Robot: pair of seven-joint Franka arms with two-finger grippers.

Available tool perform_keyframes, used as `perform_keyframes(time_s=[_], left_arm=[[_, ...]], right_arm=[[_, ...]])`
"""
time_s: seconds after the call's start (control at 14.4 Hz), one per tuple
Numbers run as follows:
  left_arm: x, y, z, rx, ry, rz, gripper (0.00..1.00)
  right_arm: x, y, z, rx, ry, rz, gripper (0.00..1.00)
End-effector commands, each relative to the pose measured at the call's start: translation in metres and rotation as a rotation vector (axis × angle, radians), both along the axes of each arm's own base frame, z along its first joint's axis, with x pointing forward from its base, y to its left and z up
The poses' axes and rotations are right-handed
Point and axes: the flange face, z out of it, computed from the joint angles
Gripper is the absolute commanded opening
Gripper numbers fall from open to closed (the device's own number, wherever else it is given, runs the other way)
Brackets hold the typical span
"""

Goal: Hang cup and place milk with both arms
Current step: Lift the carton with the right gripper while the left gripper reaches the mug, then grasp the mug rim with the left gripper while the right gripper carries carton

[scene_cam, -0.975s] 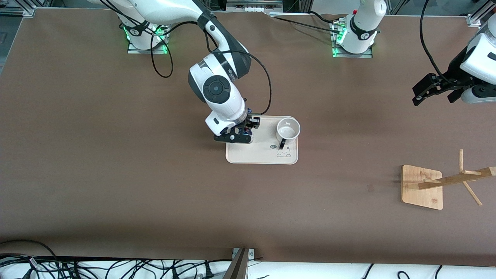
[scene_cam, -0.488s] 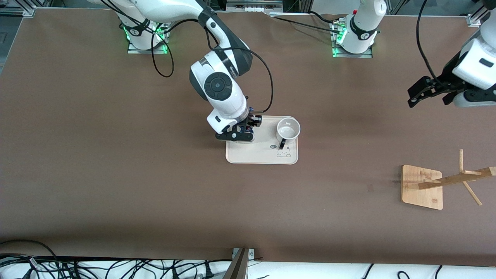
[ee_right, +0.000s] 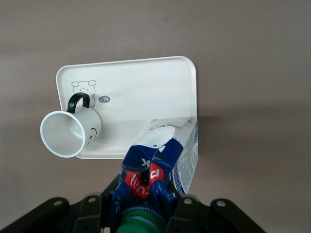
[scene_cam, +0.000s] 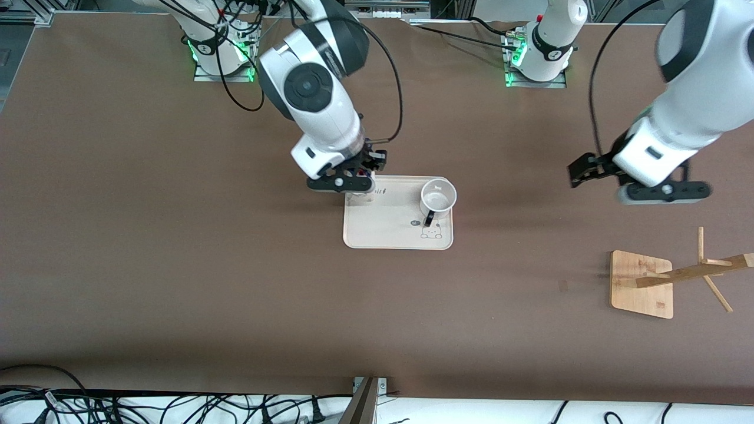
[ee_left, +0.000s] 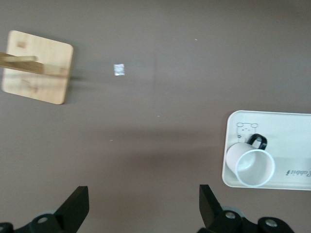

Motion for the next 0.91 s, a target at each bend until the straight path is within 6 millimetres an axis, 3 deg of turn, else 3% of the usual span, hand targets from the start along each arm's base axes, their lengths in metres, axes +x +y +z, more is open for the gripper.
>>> perform_keyframes(time_s=[0.0,0.14,0.42,0.63,0.84], left_arm=[[0.002,-0.031,-0.031,-0.080,0.005,0.032,1.00],[0.002,-0.054,-0.063,-0.112,-0.009,0.016,1.00],[-0.010,-0.119,-0.141,-0.139,-0.034,-0.042,1.00],[-0.029,-0.182,-0.188,-0.156,-0.019,-0.074,1.00],[-0.049,-0.227,-0.209,-0.167,-0.016,-0.132,1.00]], right_arm=[[0.003,-0.037,0.049,-0.014,-0.026,-0.037,0.36],[0.011,-0.069,0.081,-0.009,-0.049,-0.071,0.36],[0.034,-0.151,0.113,-0.044,-0.037,-0.012,0.36],[0.047,-0.197,0.115,-0.074,-0.014,0.039,0.36],[0.055,-0.235,0.110,-0.098,0.019,0.073,0.36]])
